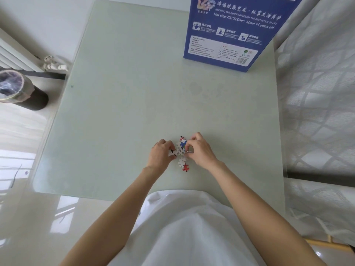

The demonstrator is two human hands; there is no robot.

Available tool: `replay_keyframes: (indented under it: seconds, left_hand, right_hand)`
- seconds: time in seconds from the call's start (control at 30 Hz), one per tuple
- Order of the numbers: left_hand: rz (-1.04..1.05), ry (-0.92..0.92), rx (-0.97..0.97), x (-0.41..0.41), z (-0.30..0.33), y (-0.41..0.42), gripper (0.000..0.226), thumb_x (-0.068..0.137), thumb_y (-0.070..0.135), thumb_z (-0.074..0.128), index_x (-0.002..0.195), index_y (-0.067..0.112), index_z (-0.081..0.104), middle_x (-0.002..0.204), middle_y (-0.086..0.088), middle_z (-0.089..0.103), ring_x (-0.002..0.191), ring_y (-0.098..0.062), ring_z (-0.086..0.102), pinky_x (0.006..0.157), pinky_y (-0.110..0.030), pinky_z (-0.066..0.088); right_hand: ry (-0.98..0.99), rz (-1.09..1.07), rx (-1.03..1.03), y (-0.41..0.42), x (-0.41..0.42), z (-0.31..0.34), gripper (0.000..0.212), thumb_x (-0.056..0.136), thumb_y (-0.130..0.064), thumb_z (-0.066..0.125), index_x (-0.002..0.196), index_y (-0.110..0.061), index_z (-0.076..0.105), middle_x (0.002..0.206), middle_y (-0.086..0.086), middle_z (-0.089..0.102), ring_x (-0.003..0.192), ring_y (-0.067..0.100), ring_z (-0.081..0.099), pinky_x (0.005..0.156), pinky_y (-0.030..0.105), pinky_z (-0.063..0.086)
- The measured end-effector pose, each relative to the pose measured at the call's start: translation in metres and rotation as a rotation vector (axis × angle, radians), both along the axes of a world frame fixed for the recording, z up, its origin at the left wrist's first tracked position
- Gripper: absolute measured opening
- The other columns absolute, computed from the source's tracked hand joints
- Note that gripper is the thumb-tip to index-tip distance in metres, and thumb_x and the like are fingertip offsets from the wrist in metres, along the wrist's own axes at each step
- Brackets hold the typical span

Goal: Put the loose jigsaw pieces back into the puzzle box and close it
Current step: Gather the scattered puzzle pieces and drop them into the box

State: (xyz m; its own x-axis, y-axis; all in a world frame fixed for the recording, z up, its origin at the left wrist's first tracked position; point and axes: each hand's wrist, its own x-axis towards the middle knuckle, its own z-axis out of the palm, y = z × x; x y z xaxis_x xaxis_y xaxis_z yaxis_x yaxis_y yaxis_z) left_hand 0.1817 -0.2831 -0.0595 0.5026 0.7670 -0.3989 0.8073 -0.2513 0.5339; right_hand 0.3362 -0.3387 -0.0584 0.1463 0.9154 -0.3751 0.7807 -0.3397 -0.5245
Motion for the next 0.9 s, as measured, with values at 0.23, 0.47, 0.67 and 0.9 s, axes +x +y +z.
replay_keyframes:
  seconds: [0.23, 0.47, 0.67, 0.9]
  left_hand:
    - [0.067, -0.009, -0.035, 0.003, 0.0, -0.001, 0.032, 0.079, 0.015, 0.072, 0.107, 0.008, 0.058, 0.101, -0.009, 0.063, 0.091, -0.023, 0.061, 0.078, -0.025, 0.042]
    - [0.03, 0.04, -0.054, 0.005, -0.001, 0.0, 0.028, 0.082, 0.016, 0.068, 0.108, 0.008, 0.059, 0.104, -0.01, 0.059, 0.093, -0.025, 0.059, 0.071, -0.02, 0.033]
    - [0.005, 0.034, -0.044, 0.007, 0.0, 0.0, 0.026, 0.082, 0.013, 0.068, 0.107, 0.009, 0.061, 0.111, -0.009, 0.051, 0.091, -0.026, 0.058, 0.076, -0.024, 0.041]
    - [-0.026, 0.021, -0.014, 0.007, -0.001, 0.0, 0.023, 0.082, 0.012, 0.067, 0.104, 0.007, 0.06, 0.106, -0.008, 0.056, 0.091, -0.024, 0.059, 0.072, -0.021, 0.037]
  right_hand:
    - [-0.107, 0.274, 0.027, 0.031, -0.002, 0.007, 0.03, 0.074, -0.004, 0.07, 0.098, -0.011, 0.053, 0.115, 0.002, 0.048, 0.105, 0.023, 0.042, 0.076, 0.029, 0.039]
    - [-0.09, 0.227, -0.048, 0.027, -0.004, 0.0, 0.031, 0.083, -0.008, 0.064, 0.111, -0.009, 0.051, 0.111, 0.009, 0.054, 0.106, 0.027, 0.045, 0.086, 0.034, 0.042]
    - [-0.054, 0.197, -0.061, 0.024, -0.003, -0.001, 0.025, 0.083, -0.008, 0.066, 0.105, -0.005, 0.054, 0.11, 0.012, 0.047, 0.1, 0.026, 0.049, 0.082, 0.026, 0.039]
    - [-0.047, 0.154, 0.003, 0.01, -0.008, -0.008, 0.02, 0.08, 0.0, 0.064, 0.097, -0.007, 0.054, 0.1, 0.011, 0.055, 0.093, 0.027, 0.053, 0.074, 0.029, 0.039]
